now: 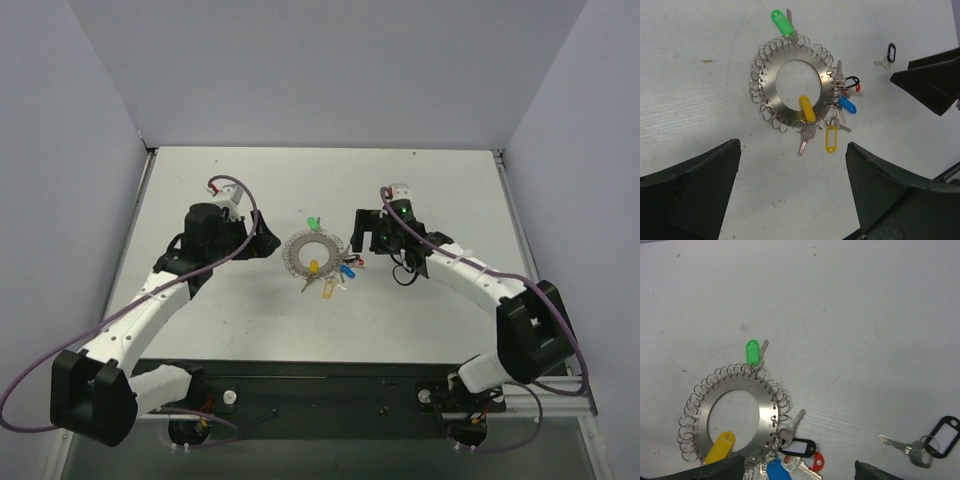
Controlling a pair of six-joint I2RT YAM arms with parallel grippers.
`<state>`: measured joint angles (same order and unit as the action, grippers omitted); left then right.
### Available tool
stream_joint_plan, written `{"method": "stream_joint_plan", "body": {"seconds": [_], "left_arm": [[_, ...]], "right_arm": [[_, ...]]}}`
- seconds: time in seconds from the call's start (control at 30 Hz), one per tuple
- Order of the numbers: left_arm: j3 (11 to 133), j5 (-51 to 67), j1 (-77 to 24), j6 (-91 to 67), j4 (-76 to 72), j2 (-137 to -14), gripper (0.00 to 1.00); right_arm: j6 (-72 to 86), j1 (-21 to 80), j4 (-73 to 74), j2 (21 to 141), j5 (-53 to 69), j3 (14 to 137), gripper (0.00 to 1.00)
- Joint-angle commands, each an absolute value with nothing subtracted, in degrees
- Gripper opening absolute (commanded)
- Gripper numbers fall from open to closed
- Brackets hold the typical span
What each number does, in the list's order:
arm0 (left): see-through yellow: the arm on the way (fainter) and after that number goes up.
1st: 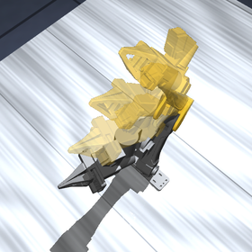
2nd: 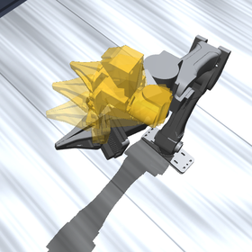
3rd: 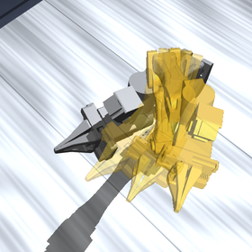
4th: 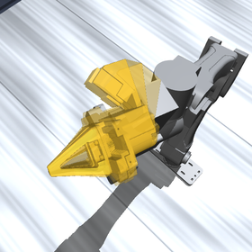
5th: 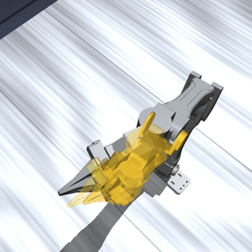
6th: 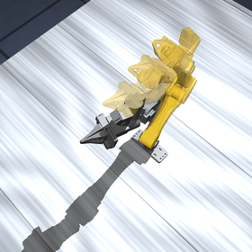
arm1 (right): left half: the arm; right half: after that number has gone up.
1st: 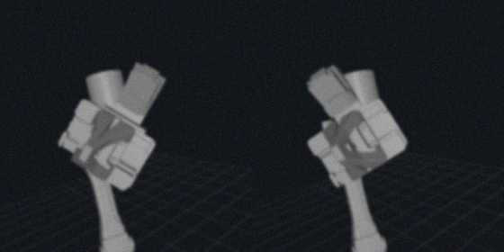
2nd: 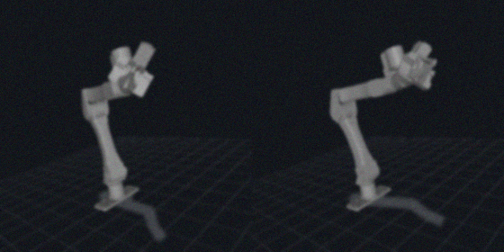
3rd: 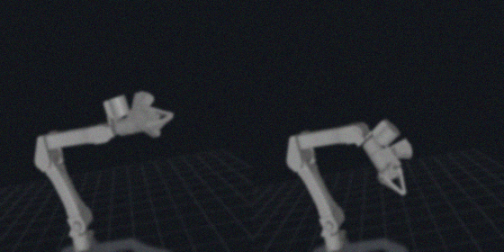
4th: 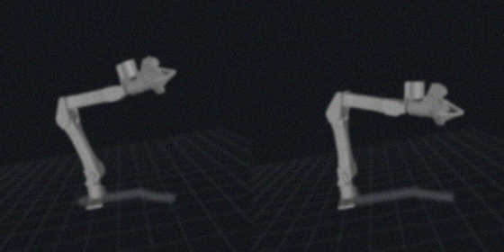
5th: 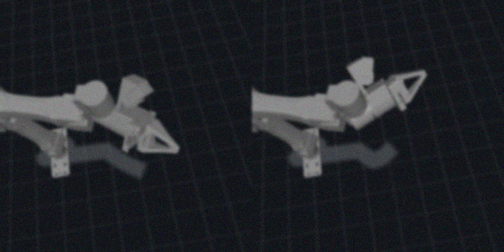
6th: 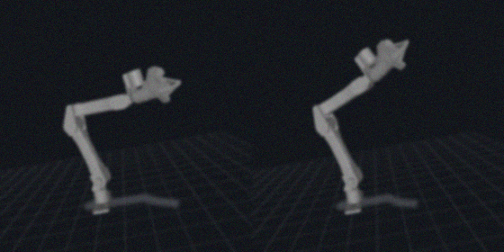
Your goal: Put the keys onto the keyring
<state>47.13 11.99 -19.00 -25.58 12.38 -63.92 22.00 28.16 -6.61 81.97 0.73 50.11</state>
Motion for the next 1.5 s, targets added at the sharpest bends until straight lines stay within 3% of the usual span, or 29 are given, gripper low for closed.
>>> {"method": "stream_joint_plan", "body": {"seconds": [0.0, 0.23, 0.5, 0.7, 0.83, 1.47], "left_arm": [[50.8, 18.71, -18.63, -25.84, 8.18, -70.38, 0.96], [58.7, 16.52, -18.54, -25.32, 14.58, -82.6, 0.95], [64.07, 16.7, -19.34, -23.38, 19.32, -92.27, 0.84], [66.18, 9.76, -19.95, -22.94, 23.99, -95.62, 0.75], [65.83, 11.59, -20.04, -22.68, 23.38, -97.2, 0.55], [65.83, 14.68, -23.91, -23.11, 22.41, -100.81, 0.49]], "right_arm": [[22.76, 28.92, -7.82, 88.75, 11.39, 56.5, 0.84], [22.59, 31.38, -5.28, 99.04, 14.15, 64.86, 0.74], [24.08, 33.31, -3.78, 101.34, 13.01, 65.57, 0.64], [24.52, 34.63, -4.04, 101.43, 12.65, 64.69, 0.64], [26.63, 34.54, -5.97, 101.34, 16.16, 64.07, 0.65], [27.51, 32.7, -7.12, 97.3, 18.72, 61.35, 0.66]]}}
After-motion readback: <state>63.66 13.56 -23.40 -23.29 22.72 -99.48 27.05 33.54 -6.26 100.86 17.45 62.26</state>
